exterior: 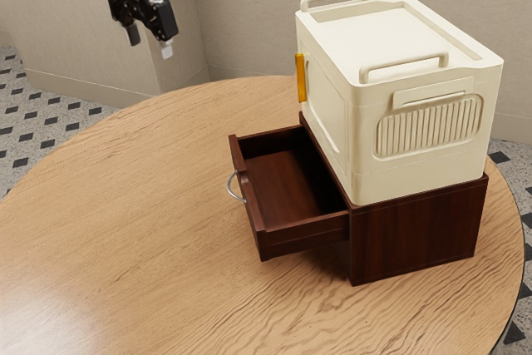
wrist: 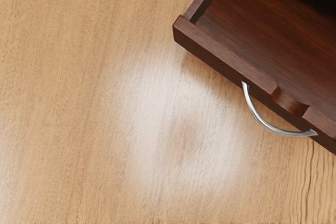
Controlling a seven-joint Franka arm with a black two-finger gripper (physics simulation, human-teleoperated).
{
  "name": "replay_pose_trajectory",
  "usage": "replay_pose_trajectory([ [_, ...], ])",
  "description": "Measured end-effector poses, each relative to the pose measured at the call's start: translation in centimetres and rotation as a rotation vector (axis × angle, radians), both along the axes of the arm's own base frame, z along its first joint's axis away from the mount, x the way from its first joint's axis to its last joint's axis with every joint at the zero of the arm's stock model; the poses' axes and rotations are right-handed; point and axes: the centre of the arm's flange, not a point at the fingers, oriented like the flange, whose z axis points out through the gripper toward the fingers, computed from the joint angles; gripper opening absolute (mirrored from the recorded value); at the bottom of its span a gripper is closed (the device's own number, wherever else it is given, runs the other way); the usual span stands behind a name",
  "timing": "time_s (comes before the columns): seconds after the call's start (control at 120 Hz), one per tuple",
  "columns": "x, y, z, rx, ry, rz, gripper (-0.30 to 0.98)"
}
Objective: Push the drawer handle with one arm to close the drawer
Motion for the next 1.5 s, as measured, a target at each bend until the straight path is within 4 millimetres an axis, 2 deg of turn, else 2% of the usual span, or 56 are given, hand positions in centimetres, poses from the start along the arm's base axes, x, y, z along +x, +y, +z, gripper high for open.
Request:
replay_pose_trajectory([
  [0.083,0.0,0.1,-0.1,-0.001,0.003,0.002,0.69],
  [0.167,-1.0,0.4,-1.3,-0.012,0.040,0.002,0.69],
  [0.208,-2.2,0.5,-2.3,-0.022,0.072,-0.001,0.69],
  [0.283,-5.6,0.6,-3.8,-0.070,0.124,-0.007,0.68],
  [0.367,-8.8,1.3,-7.5,-0.084,0.180,-0.010,0.45],
  [0.45,-9.7,1.9,-11.3,-0.056,0.203,-0.026,0.24],
  [0.517,-9.5,2.1,-15.5,-0.021,0.208,-0.068,0.13],
  [0.567,-8.8,2.3,-17.7,0.017,0.195,-0.104,0.07],
  [0.675,-7.0,2.3,-20.8,0.073,0.149,-0.185,-0.01],
  [0.8,-6.9,1.5,-24.6,0.095,0.111,-0.290,-0.06],
  [0.917,-5.9,-0.1,-26.1,0.109,0.050,-0.384,-0.08],
  [1.008,-5.3,-1.7,-26.3,0.106,0.009,-0.445,-0.09],
  [1.25,-4.3,-4.6,-28.9,0.012,-0.006,-0.514,-0.10],
  [1.5,-2.4,-7.7,-29.5,-0.009,-0.024,-0.608,-0.10],
])
